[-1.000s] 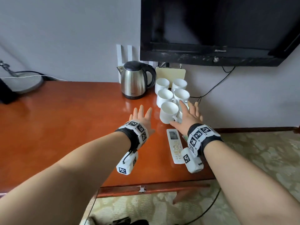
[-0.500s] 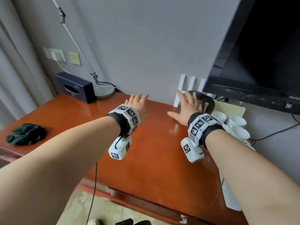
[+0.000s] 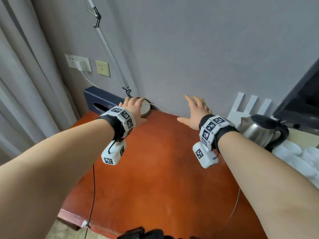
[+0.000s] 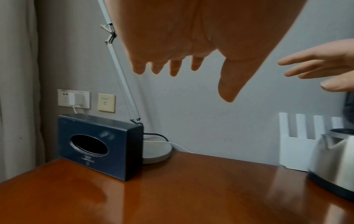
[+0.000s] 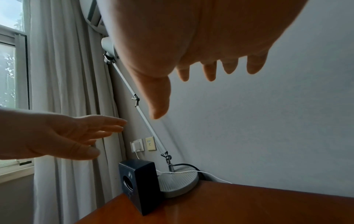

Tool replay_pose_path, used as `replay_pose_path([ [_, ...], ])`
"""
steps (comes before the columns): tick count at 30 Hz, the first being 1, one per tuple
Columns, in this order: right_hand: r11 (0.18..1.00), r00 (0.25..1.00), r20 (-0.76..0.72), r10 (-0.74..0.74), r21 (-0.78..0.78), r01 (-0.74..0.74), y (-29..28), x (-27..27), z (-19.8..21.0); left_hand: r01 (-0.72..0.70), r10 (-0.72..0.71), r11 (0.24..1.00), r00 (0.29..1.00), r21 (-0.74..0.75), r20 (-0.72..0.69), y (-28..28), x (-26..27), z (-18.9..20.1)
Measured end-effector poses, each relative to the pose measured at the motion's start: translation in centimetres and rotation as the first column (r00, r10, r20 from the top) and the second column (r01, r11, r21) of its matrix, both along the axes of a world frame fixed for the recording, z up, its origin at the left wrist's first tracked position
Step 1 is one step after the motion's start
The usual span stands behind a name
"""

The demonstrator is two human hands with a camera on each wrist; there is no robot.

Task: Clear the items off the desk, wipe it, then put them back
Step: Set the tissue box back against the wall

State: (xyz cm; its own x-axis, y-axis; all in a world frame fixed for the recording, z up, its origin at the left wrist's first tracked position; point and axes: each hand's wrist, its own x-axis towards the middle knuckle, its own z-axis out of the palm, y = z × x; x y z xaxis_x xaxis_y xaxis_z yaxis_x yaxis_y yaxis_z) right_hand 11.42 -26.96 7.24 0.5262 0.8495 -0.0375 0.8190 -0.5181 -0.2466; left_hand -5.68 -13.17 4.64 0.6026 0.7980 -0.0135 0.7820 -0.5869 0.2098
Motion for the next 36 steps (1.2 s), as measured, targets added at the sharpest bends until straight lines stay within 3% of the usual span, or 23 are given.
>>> replay_pose_path([
  [10, 0.991, 0.993, -0.076, 0.096, -0.083, -0.102, 16.1, -6.3, -2.0, -0.100, 0.096, 0.993, 0.992, -0.057, -0.079, 15.5, -7.1, -2.3],
  [22, 0.971, 0.961, -0.235, 0.146, -0.150, -0.185, 29.0, -9.4, -7.4, -0.143, 0.114, 0.978, 0.976, -0.153, -0.188, 25.7, -8.7, -7.2],
  [25, 0.969, 0.952, -0.281, 0.120, -0.174, -0.174, 31.0, -9.2, -8.8, -0.148, 0.122, 0.980, 0.975, -0.134, -0.187, 27.7, -8.2, -7.9],
  [29, 0.968, 0.964, -0.216, 0.153, -0.166, -0.190, 32.2, -8.8, -9.9, -0.152, 0.124, 0.981, 0.969, -0.120, -0.213, 29.4, -7.6, -8.6],
  [36, 0.936, 0.957, -0.212, 0.197, -0.251, -0.248, 28.5, -5.7, -9.6, -0.015, 0.002, 0.999, 0.957, -0.043, -0.290, 29.0, -5.4, -9.0],
])
